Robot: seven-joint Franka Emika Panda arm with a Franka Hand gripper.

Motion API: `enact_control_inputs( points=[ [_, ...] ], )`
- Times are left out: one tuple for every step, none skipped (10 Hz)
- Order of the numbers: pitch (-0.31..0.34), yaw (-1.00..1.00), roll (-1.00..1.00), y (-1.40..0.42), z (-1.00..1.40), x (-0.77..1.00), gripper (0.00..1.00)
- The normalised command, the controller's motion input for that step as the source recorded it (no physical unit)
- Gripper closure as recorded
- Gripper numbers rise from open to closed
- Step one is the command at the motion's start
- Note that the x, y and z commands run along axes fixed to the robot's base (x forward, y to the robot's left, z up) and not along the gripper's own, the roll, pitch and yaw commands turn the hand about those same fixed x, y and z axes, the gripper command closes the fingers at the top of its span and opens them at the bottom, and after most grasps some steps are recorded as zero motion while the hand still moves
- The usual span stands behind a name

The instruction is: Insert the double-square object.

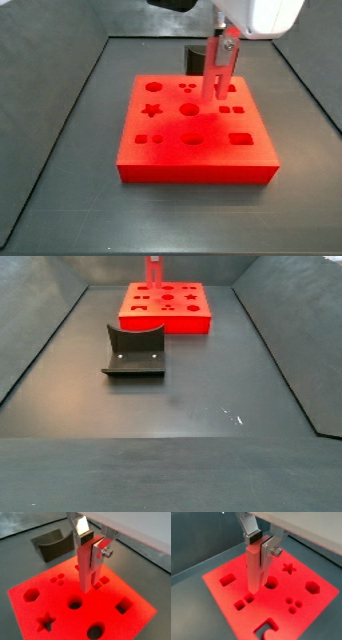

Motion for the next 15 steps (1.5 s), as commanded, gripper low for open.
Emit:
enact_control_inputs(
  points=[
    [0.206,-0.34,-0.16,0.0,-0.08,0.63,1.0],
    [0.386,-0.32,-0.12,0.0,-0.14,0.46,1.0],
    [0.426,-0.26,-0.07,0.03,-0.14,0.49,1.0],
    [0.45,-0.22,-0.05,0.03,-0.13,0.51,1.0],
    [0.477,-0.2,-0.02,0.05,-0.06,0.49,1.0],
    [0.487,-0.14,-0.01,0.04,0.0,0.52,1.0],
    [0.251,-0.13,0.0,0.0,0.1,0.75,1.0],
    [0.084,-0.13,0.0,-0.08,0.04,0.9,1.0],
    [0.044,-0.18,0.0,-0.08,0.02,0.89,1.0],
    [0.043,-0.22,0.0,-0.06,0.0,0.84,1.0],
    [0.051,-0.14,0.0,0.0,0.0,0.49,1.0],
    [0.027,-0.08,0.0,0.0,0.0,0.42,1.0],
    [0.0,-0.09,0.0,0.0,-0.05,0.45,1.0],
    [0.0,-0.04,0.0,0.02,-0.12,0.23,1.0],
    [0.029,0.0,0.0,0.01,-0.11,0.0,1.0]
  ],
)
